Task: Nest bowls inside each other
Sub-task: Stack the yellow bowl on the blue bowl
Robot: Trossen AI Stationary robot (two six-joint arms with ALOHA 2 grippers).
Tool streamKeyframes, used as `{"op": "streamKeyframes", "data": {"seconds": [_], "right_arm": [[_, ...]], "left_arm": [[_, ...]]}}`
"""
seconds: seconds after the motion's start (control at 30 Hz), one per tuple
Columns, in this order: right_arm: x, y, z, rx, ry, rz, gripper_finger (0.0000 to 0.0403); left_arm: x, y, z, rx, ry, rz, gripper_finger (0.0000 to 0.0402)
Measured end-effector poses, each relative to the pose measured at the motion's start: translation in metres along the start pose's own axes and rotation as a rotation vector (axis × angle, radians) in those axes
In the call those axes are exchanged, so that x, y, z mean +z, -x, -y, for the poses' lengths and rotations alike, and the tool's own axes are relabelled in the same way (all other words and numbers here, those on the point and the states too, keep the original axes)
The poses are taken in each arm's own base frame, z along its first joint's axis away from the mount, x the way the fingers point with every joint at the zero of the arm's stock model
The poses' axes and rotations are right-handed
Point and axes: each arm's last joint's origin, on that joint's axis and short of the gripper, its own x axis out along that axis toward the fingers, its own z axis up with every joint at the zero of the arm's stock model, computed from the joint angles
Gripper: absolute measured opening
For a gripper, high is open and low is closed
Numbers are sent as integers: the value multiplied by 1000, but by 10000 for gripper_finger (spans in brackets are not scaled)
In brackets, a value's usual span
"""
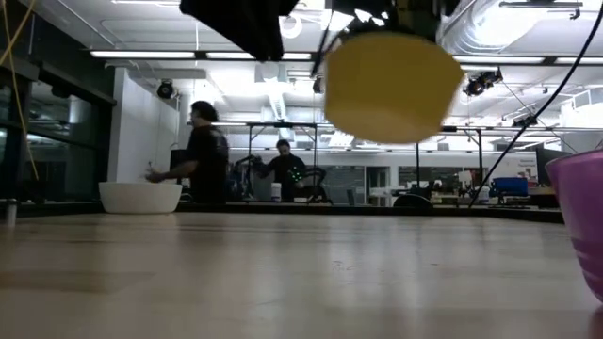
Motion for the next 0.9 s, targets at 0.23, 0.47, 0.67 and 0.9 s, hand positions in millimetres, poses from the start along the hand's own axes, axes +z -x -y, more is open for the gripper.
{"op": "streamKeyframes", "data": {"seconds": [0.23, 0.47, 0.67, 0.9], "right_arm": [[13, 3, -6, -5, 43, -4, 3], [11, 4, -2, -68, 32, -5, 3], [12, 0, -1, -70, 21, -21, 3], [14, -7, 4, -64, -32, -51, 3]], "left_arm": [[3, -10, -2, 42, -59, -57, 61], [4, -4, -4, 49, -107, -70, 61], [12, 7, -10, 62, -147, -39, 61], [14, 5, -10, 33, -187, -22, 61]]}}
